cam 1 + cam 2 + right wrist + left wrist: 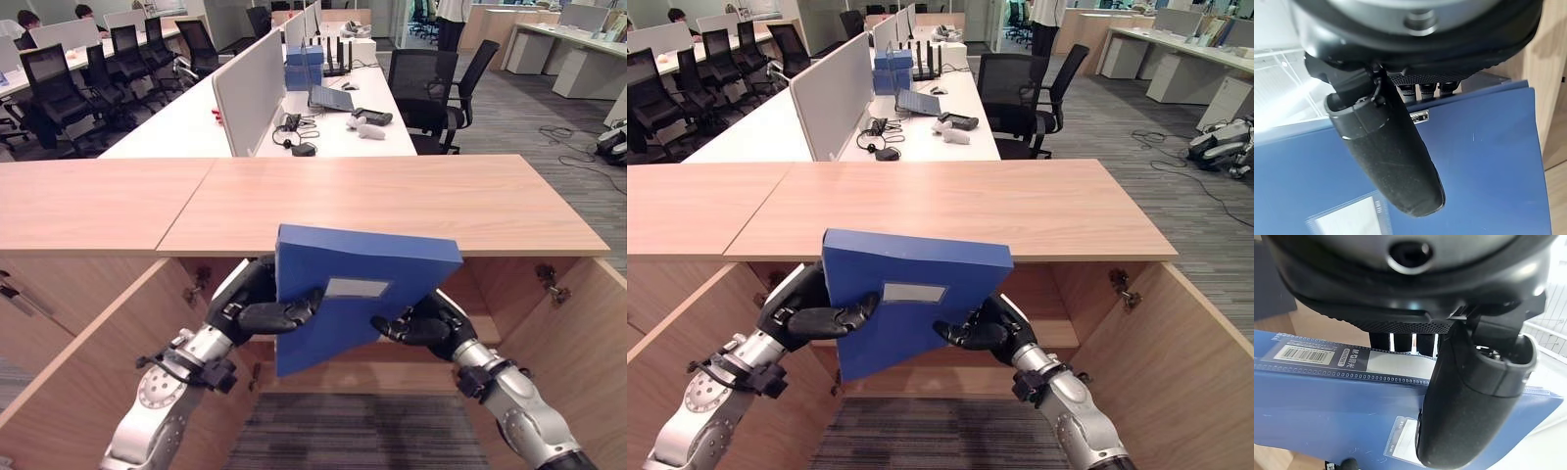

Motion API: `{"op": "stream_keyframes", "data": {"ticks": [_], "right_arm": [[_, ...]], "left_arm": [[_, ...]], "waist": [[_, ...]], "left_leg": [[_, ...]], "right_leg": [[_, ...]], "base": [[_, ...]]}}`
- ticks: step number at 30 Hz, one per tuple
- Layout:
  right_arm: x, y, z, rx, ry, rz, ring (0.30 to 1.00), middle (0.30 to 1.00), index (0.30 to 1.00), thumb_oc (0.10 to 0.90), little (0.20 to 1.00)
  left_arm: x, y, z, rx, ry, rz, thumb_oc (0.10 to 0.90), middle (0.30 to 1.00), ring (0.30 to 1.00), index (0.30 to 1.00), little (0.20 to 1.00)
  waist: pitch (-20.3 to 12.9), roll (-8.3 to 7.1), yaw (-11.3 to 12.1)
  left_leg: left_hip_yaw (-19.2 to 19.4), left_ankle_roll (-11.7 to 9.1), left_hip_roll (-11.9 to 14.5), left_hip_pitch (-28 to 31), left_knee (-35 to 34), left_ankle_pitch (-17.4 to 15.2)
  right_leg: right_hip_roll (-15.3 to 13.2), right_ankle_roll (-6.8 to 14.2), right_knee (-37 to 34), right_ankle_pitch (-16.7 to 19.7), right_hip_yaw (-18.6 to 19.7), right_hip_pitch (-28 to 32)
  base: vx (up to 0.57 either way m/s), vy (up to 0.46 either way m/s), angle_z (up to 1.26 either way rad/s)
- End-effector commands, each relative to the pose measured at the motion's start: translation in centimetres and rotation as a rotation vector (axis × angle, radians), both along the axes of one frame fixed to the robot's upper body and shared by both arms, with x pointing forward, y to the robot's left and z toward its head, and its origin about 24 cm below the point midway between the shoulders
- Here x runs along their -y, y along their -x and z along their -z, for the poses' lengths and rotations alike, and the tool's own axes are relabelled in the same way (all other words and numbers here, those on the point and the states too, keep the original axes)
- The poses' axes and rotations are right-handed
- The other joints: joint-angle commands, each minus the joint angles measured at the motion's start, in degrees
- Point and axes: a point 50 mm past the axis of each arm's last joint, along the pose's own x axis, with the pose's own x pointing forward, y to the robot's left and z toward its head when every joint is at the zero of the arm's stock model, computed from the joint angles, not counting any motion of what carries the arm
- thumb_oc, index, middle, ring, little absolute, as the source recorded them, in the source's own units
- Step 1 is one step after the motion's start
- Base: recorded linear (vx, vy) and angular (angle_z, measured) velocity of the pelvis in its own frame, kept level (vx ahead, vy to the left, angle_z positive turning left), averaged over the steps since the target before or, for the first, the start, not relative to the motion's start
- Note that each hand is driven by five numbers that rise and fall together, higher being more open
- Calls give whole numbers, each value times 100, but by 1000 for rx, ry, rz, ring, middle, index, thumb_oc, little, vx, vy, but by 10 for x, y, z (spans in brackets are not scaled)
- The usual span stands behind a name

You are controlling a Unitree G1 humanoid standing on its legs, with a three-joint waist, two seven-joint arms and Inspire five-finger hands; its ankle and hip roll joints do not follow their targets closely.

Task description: Put the empty folder in the office cabinet

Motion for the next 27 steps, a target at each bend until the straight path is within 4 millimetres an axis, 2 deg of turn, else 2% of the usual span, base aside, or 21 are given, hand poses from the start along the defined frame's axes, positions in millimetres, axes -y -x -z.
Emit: {"op": "stream_keyframes", "data": {"ticks": [1,7,10,19,21,27], "right_arm": [[-19,-33,-81,356,-97,-131,900,900,900,800,900],[-24,-33,-86,360,-93,-197,900,900,900,800,900],[-34,-33,-92,375,-98,-266,900,900,900,800,900],[-56,-31,-102,412,-256,-305,900,900,900,800,900],[-60,-29,-103,419,-284,-311,300,300,300,400,300],[-72,-25,-105,432,-372,-326,300,300,300,400,300]], "left_arm": [[23,-12,-65,257,117,232,400,300,300,300,300],[25,-5,-59,148,102,373,400,300,300,300,300],[30,-3,-55,71,115,448,400,300,300,300,300],[37,-6,-51,31,146,486,400,300,300,300,300],[38,-7,-50,31,164,480,400,300,300,300,300],[40,-10,-50,62,220,442,400,300,300,300,300]], "waist": [[-181,-46,75],[-175,-36,70],[-172,-25,81],[-183,-9,95],[-186,-8,100],[-198,-8,116]], "left_leg": [[-81,216,-258,-150,0,-106],[-99,210,-267,-98,0,-154],[-104,204,-260,-113,0,-135],[-129,207,-266,-123,0,-119],[-138,209,-261,-128,0,-119],[-161,220,-263,-133,0,-129]], "right_leg": [[71,109,292,-704,-71,255],[66,145,270,-744,-106,336],[72,165,272,-732,-126,322],[83,156,282,-756,-140,324],[82,150,290,-760,-141,318],[86,126,285,-764,-150,315]], "base": [[0,0,0],[15,0,0],[0,0,0],[0,-1,2],[0,0,0],[0,0,0]]}}
